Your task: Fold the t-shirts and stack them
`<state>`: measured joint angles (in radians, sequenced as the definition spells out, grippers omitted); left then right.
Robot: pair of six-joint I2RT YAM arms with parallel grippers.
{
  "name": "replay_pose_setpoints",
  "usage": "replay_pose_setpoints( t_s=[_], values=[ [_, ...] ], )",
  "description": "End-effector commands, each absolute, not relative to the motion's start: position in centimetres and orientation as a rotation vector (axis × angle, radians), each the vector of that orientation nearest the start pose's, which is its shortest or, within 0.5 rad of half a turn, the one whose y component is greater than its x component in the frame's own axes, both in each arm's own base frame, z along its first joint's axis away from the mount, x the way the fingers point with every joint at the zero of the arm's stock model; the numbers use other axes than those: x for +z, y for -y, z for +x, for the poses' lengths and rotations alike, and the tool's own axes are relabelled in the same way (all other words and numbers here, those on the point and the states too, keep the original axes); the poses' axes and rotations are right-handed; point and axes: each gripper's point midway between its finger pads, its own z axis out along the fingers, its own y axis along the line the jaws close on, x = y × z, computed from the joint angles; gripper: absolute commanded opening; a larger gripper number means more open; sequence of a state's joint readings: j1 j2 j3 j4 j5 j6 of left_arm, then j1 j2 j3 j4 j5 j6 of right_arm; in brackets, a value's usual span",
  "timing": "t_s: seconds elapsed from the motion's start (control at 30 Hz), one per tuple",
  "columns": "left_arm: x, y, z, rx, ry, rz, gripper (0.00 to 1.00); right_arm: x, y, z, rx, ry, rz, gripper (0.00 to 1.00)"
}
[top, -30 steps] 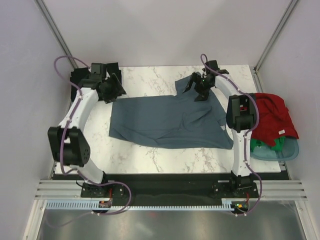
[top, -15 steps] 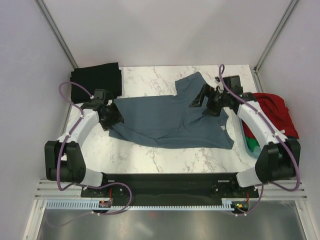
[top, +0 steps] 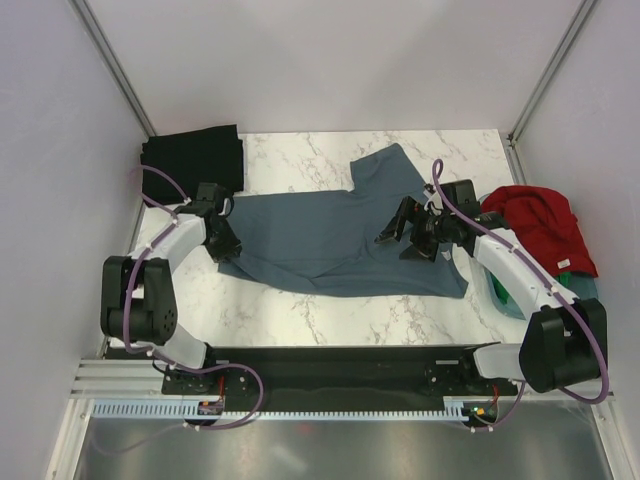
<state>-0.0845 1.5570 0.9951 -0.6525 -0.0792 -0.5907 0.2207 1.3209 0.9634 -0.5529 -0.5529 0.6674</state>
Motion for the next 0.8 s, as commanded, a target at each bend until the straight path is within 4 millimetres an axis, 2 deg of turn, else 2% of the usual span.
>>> replay_pose_setpoints(
  t_s=[0.0, 0.13, 0.17, 0.3, 0.33, 0.37, 0.4, 0.43, 0.47, 0.5, 0.57, 0.6, 0.63, 0.67, 0.7, 0.73, 0.77],
  values=[
    [4.8, 2.4, 32.2, 0.013, -2.631, -0.732, 0.32, 16.6, -18.1, 27.8, 1.062, -2.524, 0.277, 0.98],
    [5.8, 1.8, 32.4, 0.039, -2.595, -0.723, 0.13, 16.3, -18.0, 27.5, 1.048, -2.534, 0.275, 0.98],
    [6.2, 1.8, 32.4, 0.037, -2.585, -0.716, 0.04, 16.2, -17.8, 27.5, 1.040, -2.535, 0.275, 0.98],
    [8.6, 2.2, 31.1, -0.021, -2.551, -0.709, 0.02, 15.8, -17.7, 27.1, 1.036, -2.548, 0.278, 0.98],
    [8.6, 2.2, 29.8, -0.015, -2.574, -0.720, 0.02, 15.7, -17.7, 27.0, 1.035, -2.549, 0.277, 0.98],
    [9.8, 2.2, 29.1, -0.035, -2.543, -0.723, 0.02, 15.6, -17.7, 27.0, 1.035, -2.549, 0.275, 0.98],
    [10.2, 2.2, 28.4, -0.045, -2.539, -0.731, 0.03, 15.5, -17.6, 26.9, 1.028, -2.553, 0.277, 0.98],
    [9.6, 2.3, 26.5, -0.041, -2.585, -0.742, 0.06, 15.3, -17.6, 26.7, 1.025, -2.558, 0.276, 0.98],
    [10.8, 2.4, 25.6, -0.073, -2.549, -0.743, 0.08, 15.1, -17.6, 26.8, 1.022, -2.559, 0.276, 0.98],
    [10.8, 2.6, 24.8, -0.094, -2.548, -0.759, 0.10, 14.8, -17.5, 26.7, 1.020, -2.564, 0.277, 0.98],
    [10.1, 3.6, 22.0, -0.165, -2.598, -0.775, 0.19, 14.2, -17.5, 26.4, 1.022, -2.583, 0.280, 0.98],
    [10.8, 4.0, 21.0, -0.216, -2.565, -0.793, 0.22, 13.9, -17.5, 26.3, 1.022, -2.591, 0.279, 0.98],
    [11.7, 4.6, 20.5, -0.242, -2.558, -0.767, 0.32, 13.7, -17.5, 26.2, 1.022, -2.598, 0.277, 0.98],
    [12.1, 4.7, 19.4, -0.251, -2.573, -0.778, 0.36, 13.6, -17.5, 26.2, 1.024, -2.598, 0.278, 0.98],
    [13.5, 4.7, 19.1, -0.284, -2.513, -0.795, 0.43, 13.6, -17.5, 26.1, 1.021, -2.599, 0.271, 0.98],
    [14.8, 5.2, 19.1, -0.332, -2.484, -0.784, 0.54, 13.6, -17.5, 26.1, 1.023, -2.597, 0.269, 0.98],
    [15.5, 5.0, 18.6, -0.331, -2.468, -0.790, 0.60, 13.7, -17.5, 26.1, 1.023, -2.594, 0.265, 0.98]
  ],
)
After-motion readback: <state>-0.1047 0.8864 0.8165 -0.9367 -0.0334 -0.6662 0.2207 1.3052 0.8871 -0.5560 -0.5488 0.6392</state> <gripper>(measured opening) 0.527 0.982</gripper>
